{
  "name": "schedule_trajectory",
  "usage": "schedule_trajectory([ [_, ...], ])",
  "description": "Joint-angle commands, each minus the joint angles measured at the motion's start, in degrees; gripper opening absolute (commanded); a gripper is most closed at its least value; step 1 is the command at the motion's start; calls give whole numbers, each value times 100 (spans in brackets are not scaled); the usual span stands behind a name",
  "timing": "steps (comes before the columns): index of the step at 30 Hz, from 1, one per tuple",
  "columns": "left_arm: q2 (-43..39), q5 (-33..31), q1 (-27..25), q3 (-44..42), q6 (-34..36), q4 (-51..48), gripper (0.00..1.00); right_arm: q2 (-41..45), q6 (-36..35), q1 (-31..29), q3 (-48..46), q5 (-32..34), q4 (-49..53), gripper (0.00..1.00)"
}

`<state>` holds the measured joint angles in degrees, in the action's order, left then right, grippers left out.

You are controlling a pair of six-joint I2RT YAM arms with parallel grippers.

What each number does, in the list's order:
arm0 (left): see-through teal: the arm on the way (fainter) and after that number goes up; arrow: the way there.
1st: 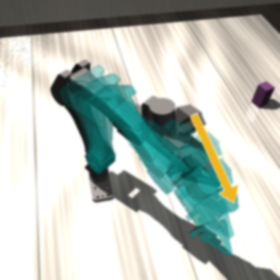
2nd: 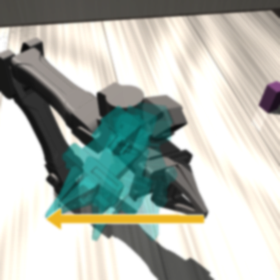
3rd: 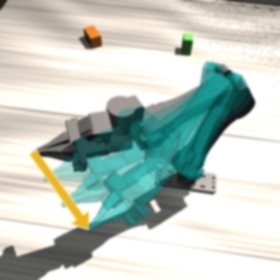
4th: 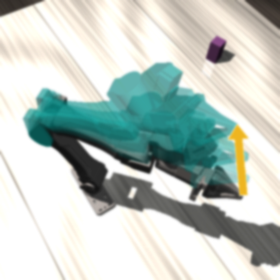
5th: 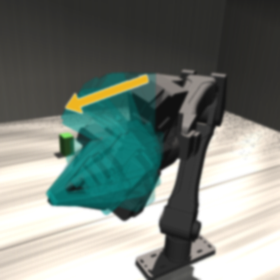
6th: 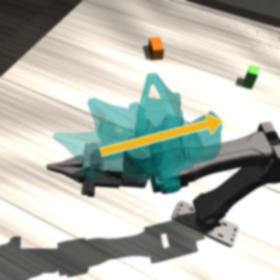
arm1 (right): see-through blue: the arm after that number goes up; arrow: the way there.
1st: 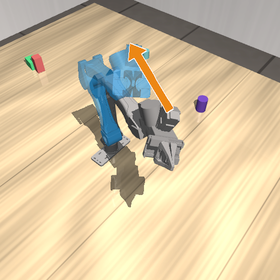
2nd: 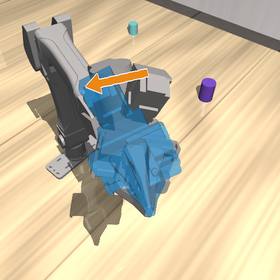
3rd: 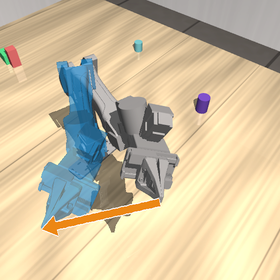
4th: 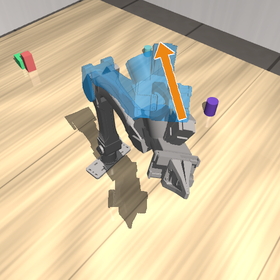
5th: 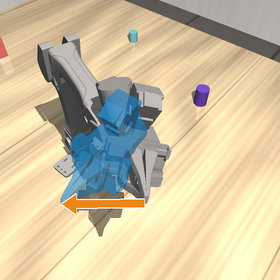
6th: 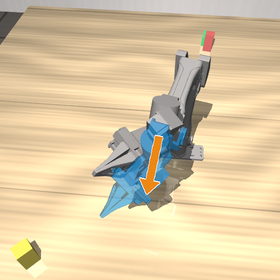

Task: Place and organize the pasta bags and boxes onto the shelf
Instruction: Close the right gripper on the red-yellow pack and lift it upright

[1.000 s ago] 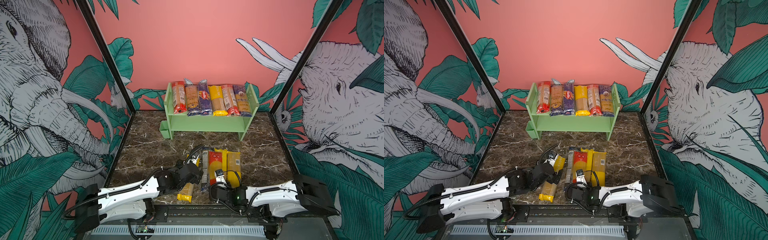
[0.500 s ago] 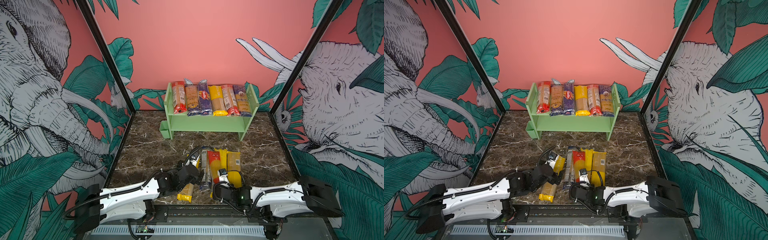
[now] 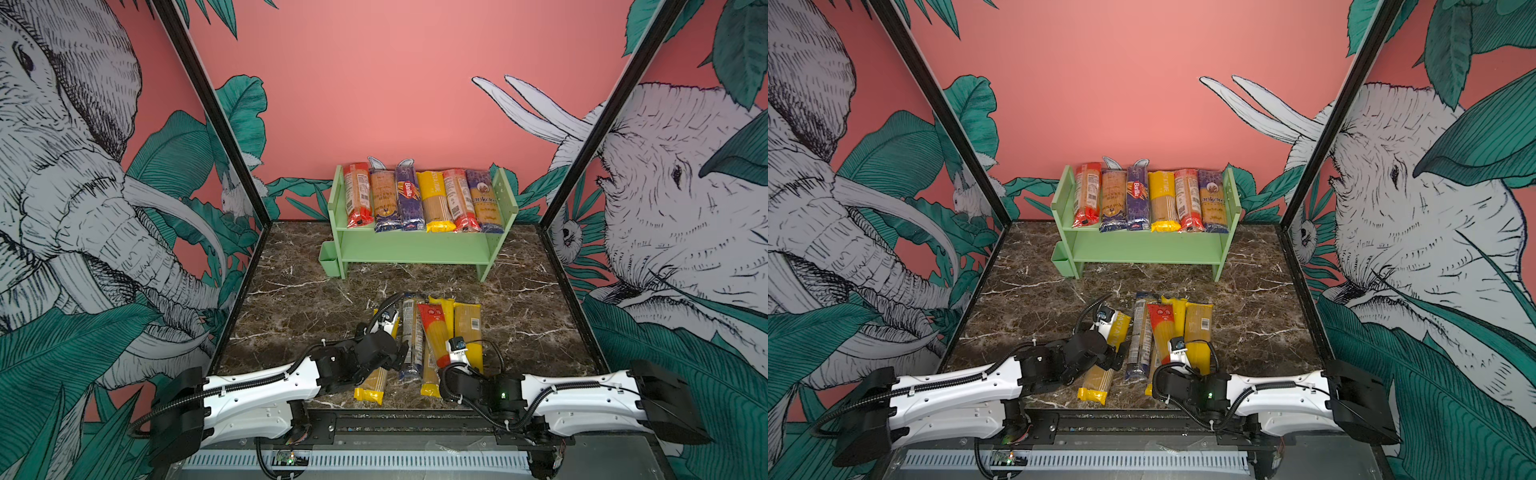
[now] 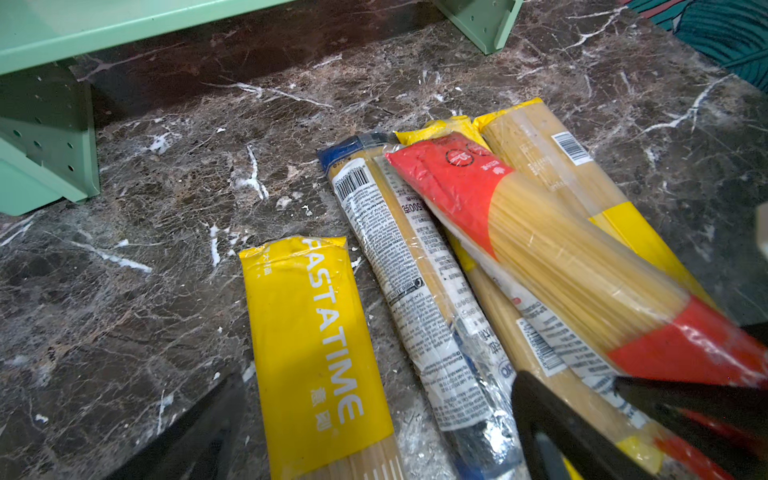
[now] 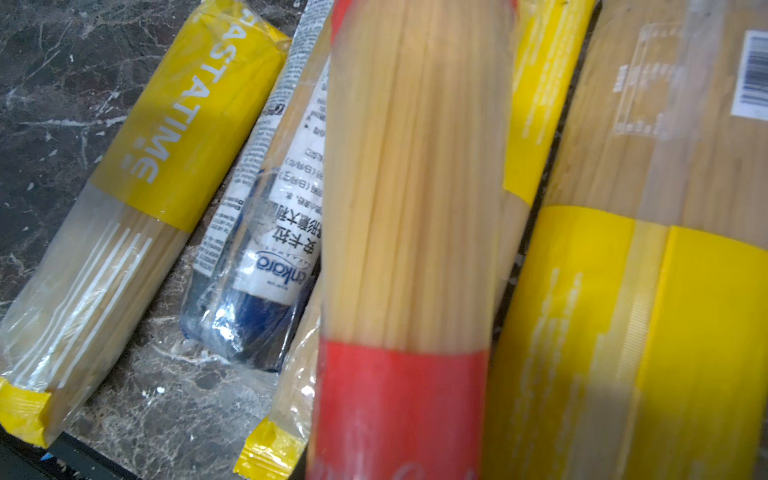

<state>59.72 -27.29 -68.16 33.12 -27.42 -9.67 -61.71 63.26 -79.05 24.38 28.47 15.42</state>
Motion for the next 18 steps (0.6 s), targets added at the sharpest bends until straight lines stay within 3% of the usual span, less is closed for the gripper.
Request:
schedule_trajectory([
  [1, -223, -155, -10, -156, -140, 106, 99, 347, -65, 83, 45, 471, 86, 0],
  [18, -331, -170, -5, -206, -162, 177, 99, 1533, -1031, 561, 532, 821, 1030, 0],
])
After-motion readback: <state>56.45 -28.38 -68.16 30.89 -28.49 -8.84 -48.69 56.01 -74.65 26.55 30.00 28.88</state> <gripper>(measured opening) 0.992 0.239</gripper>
